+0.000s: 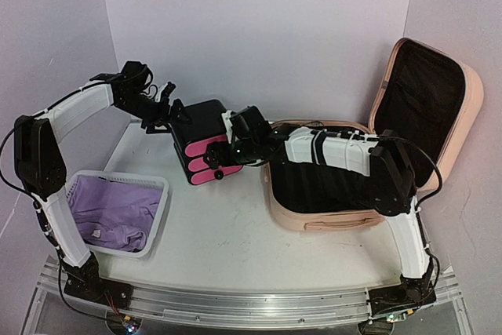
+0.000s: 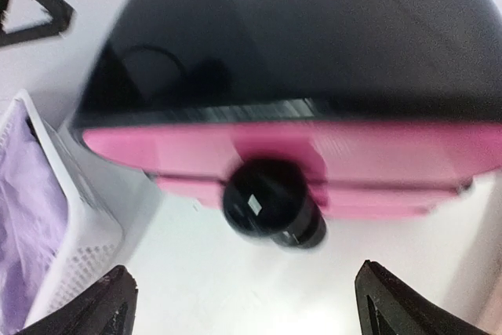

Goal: Open, take out, and arrange the luggage

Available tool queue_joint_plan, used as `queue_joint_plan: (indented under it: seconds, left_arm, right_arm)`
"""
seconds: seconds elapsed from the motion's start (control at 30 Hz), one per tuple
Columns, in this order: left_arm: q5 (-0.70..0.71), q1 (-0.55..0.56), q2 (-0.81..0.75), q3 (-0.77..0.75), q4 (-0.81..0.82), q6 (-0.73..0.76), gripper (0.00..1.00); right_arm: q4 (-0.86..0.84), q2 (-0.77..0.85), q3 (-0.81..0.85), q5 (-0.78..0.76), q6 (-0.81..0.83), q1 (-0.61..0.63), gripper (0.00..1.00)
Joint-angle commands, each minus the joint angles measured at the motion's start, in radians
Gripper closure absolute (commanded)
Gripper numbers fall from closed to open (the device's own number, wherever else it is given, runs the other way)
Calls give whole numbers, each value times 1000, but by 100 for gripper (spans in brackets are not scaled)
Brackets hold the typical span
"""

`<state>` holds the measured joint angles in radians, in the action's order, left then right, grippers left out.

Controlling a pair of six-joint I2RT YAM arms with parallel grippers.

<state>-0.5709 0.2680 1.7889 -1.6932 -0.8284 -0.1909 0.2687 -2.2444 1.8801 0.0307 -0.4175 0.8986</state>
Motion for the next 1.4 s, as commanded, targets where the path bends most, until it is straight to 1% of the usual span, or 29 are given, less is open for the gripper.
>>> queue_joint_plan:
  seconds: [0.0, 0.13, 0.23, 0.47, 0.6, 0.77, 0.83, 0.9, 1.13, 1.37]
  left_arm:
    - [2, -10, -55, -6, 31, 1, 4]
    - [1, -11, -55, -4, 31, -1, 4]
    - [11, -11, -64, -4, 32, 1, 4]
    - [18, -13, -72, -3, 31, 4, 4]
    - [13, -17, -75, -4, 31, 2, 4]
    - [5, -24, -75, -6, 30, -1, 4]
    - [4, -28, -75, -5, 31, -2, 4]
    - [0, -32, -75, -6, 31, -2, 4]
    - [-5, -35, -73, -6, 33, -5, 3]
    - [-8, -36, -69, -5, 33, -7, 3]
  right_arm:
    - [4, 120, -85, -54, -29, 3, 2]
    - [-14, 98, -95, -81, -11, 3, 3]
    - [-68, 54, -78, -113, 0, 3, 10]
    - [-165, -36, -22, -162, -22, 5, 25]
    - [-200, -61, -15, -181, -25, 6, 29]
    - [-214, -106, 30, -179, -34, 6, 39]
    - [-216, -119, 40, -183, -44, 8, 39]
    - [-223, -129, 49, -190, -47, 9, 43]
    - [-231, -145, 64, -189, -74, 10, 61]
    - [-232, -149, 61, -193, -76, 11, 63]
